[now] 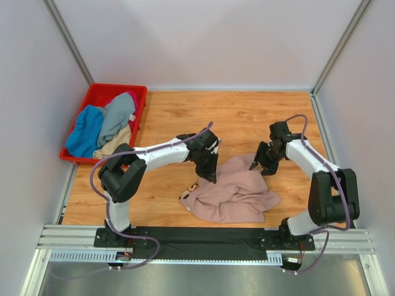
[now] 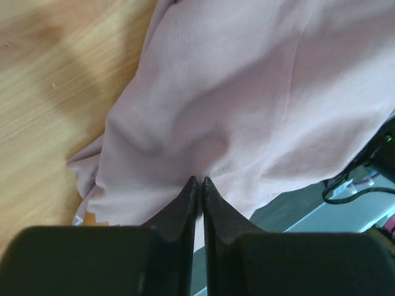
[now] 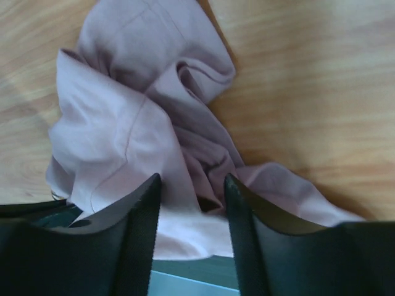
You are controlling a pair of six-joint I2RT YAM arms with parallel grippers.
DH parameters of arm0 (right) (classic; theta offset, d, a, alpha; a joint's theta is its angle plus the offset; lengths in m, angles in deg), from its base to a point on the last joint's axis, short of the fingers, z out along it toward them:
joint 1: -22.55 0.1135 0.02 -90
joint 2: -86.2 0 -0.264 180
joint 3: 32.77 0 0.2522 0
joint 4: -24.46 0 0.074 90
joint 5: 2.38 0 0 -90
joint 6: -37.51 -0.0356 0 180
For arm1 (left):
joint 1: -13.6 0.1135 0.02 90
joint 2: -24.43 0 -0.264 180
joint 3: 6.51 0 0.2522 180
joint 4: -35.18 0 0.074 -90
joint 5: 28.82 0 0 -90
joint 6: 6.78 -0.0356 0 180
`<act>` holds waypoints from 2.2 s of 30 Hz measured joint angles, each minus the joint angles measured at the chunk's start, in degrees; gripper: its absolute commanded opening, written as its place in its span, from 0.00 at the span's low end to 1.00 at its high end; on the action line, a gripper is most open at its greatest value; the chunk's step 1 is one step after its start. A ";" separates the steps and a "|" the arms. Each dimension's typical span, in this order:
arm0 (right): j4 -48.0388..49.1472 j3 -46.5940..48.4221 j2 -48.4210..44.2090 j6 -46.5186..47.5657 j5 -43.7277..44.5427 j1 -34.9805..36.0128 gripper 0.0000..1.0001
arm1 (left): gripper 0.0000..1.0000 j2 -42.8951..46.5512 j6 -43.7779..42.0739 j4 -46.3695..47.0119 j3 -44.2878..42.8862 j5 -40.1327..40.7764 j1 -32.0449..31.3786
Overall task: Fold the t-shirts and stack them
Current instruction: Move the tshirt to the center of the board, then flatten the tshirt out
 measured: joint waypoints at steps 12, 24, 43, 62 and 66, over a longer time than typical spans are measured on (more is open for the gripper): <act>-6.23 38.25 8.87 2.69 -0.39 3.30 0.00 | 0.00 0.55 -4.87 -28.33 -41.31 14.36 7.39; -19.30 21.55 -12.52 -1.77 1.20 9.18 0.00 | 0.15 25.20 -2.71 -21.24 -2.99 7.72 5.44; -25.05 -7.41 -22.88 -3.21 8.17 8.46 0.00 | 0.65 9.40 -0.98 -19.23 -3.23 7.91 7.98; -25.92 20.94 -15.52 -0.17 14.51 8.24 0.36 | 0.00 -7.15 -5.70 -31.34 -36.59 20.04 11.67; -21.92 9.62 -18.91 -2.64 7.61 8.26 0.53 | 0.00 1.70 -4.24 -31.21 -29.57 21.24 12.66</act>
